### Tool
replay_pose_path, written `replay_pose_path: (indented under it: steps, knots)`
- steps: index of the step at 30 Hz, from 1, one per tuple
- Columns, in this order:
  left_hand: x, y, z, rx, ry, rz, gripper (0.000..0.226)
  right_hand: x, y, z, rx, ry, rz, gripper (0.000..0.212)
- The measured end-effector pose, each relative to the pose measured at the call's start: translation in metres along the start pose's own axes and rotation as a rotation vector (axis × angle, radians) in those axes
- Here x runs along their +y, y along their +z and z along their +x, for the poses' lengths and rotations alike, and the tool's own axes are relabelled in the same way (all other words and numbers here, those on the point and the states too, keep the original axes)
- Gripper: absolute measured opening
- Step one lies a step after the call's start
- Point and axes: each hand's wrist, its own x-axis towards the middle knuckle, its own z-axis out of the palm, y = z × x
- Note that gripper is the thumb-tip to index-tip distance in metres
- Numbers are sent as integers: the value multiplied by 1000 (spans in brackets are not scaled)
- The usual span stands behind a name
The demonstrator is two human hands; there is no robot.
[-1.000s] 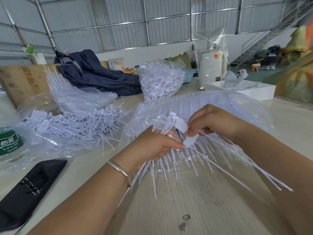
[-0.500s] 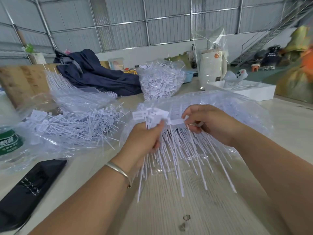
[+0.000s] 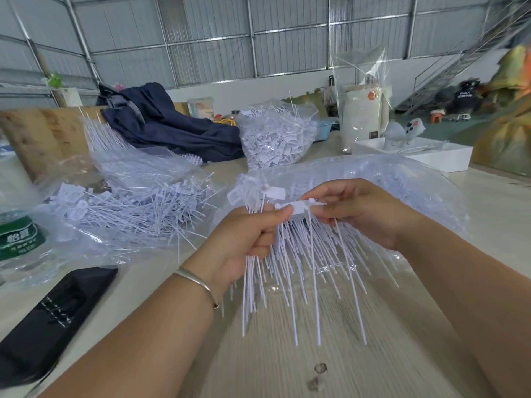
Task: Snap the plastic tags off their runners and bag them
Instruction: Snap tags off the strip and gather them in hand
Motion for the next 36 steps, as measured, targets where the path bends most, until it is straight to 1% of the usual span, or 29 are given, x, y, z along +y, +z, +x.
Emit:
replay_pose_path:
  steps: [3, 5, 7, 9, 11, 15, 17, 19, 22, 23, 26, 29, 32, 33, 35, 36]
  knots:
    - [5, -2, -2, -96, -13, -103, 27, -2, -3, -1, -10, 6, 82, 11]
    - [5, -3, -3, -155, -19, -168, 29, -4, -2, -2, -28, 0, 80, 4]
    - [3, 2, -4, -211, -39, -268, 28, -4, 2, -1, -51, -4, 100, 9]
    - [-4, 13, -4, -276, -77, -406, 25, -1, 10, 0, -69, -5, 217, 11]
    - [-11, 23, -4, -325, -117, -523, 21, 2, 18, 2, -54, 17, 341, 17]
    - [-16, 24, -3, -353, -132, -546, 21, 4, 23, 2, -25, 46, 347, 20]
    - [-13, 20, -3, -359, -114, -526, 17, 1, 23, 2, -23, 37, 336, 22]
    - [-11, 15, -2, -293, -72, -458, 13, -2, 20, 2, 2, 16, 267, 22]
    - [-9, 9, 2, -106, -17, -292, 10, -3, 12, 0, 130, -35, 2, 10]
    - [-9, 8, 2, -72, -12, -259, 11, -2, 11, 0, 182, -56, -91, 12]
    - [-9, 9, 1, -76, 9, -124, 9, -2, 13, 2, 257, -123, -313, 17]
    - [-9, 14, -1, -65, 42, 2, 15, -4, 15, 3, 239, -149, -475, 18]
    - [-9, 13, -2, -2, 63, 109, 44, -5, 14, 2, 190, -127, -536, 23]
    - [-9, 12, -2, 16, 65, 147, 48, -5, 14, 2, 180, -121, -532, 23]
    - [-8, 12, -2, 28, 72, 211, 49, -8, 14, 1, 168, -112, -534, 23]
    - [-7, 12, -2, 24, 72, 229, 46, -9, 13, 1, 162, -109, -540, 24]
